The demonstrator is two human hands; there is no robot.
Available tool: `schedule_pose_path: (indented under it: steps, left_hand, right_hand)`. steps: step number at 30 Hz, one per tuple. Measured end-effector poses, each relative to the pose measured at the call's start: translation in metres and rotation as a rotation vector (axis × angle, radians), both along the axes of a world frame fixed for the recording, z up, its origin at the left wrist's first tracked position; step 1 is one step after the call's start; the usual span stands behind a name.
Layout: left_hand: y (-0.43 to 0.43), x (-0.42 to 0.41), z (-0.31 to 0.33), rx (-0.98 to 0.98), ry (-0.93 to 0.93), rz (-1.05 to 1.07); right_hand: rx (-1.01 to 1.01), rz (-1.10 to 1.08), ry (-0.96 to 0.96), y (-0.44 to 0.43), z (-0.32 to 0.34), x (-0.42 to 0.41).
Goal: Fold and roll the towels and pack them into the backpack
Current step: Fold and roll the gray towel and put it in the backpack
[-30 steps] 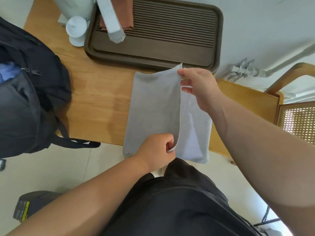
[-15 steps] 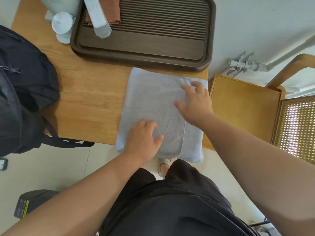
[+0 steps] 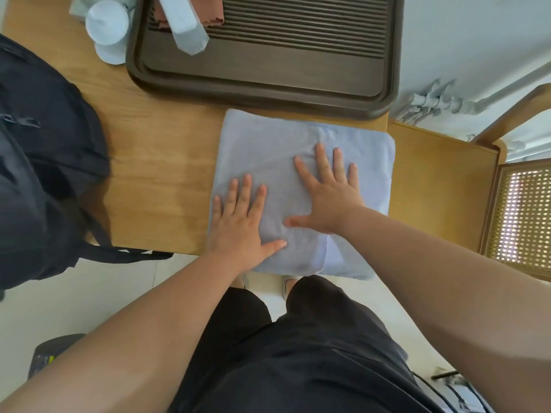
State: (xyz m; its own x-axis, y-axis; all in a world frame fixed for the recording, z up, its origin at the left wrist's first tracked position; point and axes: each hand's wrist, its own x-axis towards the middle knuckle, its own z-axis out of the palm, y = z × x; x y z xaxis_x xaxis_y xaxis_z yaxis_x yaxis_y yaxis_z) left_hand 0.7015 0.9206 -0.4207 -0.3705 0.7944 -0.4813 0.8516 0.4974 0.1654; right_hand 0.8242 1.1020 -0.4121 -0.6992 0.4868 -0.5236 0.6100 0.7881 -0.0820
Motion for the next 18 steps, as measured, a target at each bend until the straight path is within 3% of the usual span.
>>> schedule_pose_path:
  steps: [12, 15, 18]
  left_hand:
    - [-0.073, -0.126, 0.012, -0.103, 0.038, 0.078]
    - [-0.074, -0.136, 0.017, -0.118, 0.022, 0.058]
    - [-0.068, -0.129, 0.025, -0.08, 0.016, 0.073]
  right_hand:
    - [-0.069, 0.015, 0.051, -0.076, 0.0, -0.13]
    - [-0.078, 0.004, 0.039, -0.077, 0.006, -0.14]
    - [-0.098, -0.116, 0.146, -0.071, 0.015, -0.133]
